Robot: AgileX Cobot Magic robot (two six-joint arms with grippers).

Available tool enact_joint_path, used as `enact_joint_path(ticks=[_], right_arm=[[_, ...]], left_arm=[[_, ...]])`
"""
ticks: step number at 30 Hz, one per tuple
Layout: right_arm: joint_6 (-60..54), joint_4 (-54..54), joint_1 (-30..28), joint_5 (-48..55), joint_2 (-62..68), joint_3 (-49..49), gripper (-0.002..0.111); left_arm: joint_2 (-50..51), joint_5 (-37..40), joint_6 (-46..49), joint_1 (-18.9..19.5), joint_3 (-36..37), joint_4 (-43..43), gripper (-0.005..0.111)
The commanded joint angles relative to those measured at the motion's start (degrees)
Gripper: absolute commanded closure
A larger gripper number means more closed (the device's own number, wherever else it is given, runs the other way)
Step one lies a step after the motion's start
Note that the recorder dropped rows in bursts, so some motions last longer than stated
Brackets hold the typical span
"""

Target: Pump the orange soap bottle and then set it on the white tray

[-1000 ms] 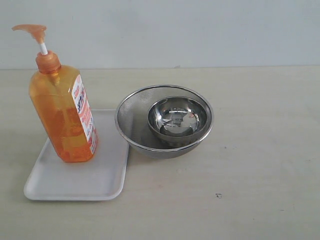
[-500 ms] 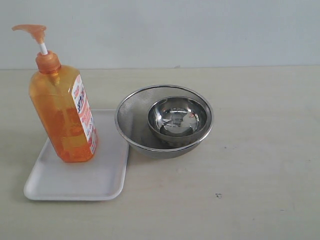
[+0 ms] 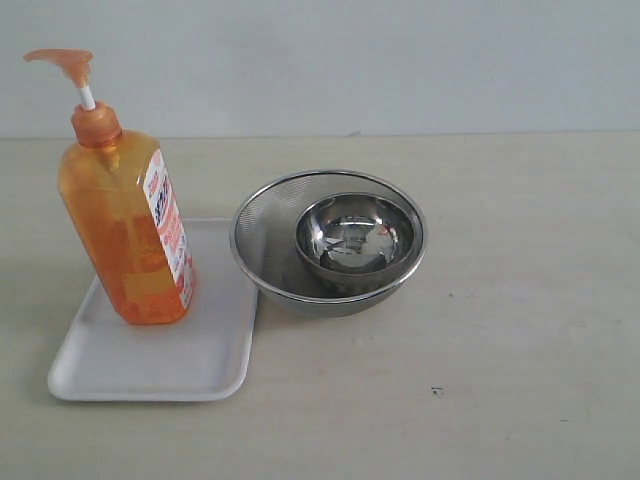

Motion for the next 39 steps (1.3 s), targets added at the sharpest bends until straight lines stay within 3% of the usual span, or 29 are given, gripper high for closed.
enact_joint_path(ticks=[1,3,7,9,19,39], right_arm=[[1.8,0.2,-0.3,2.1,-0.3,0.3,0.102],[8.9,-2.0,-0.3,7.2,-0.3,0.3,0.102],[20.2,-25.2,-0.3,17.9,-0.3,0.3,0.102],[21.1,-27.7,-0.3,21.1,-0.3,0.3,0.102],[31.2,-34.6,-0.3,23.0,-0.3,0.3,0.102],[35.7,-34.5,-0.3,24.2,-0.3,0.3,0.102]], left_arm=[[-0.2,-0.1,-0.4,0.2,0.2,0.1,0.102],[-0.2,-0.1,-0.4,0.2,0.2,0.1,0.102],[-0.2,-0.1,-0.4,0.2,0.2,0.1,0.102],[-0.2,-0.1,-0.4,0.2,0.2,0.1,0.102],[-0.2,-0.1,-0.4,0.2,0.2,0.1,0.102],[-0.2,-0.1,-0.4,0.2,0.2,0.1,0.102]])
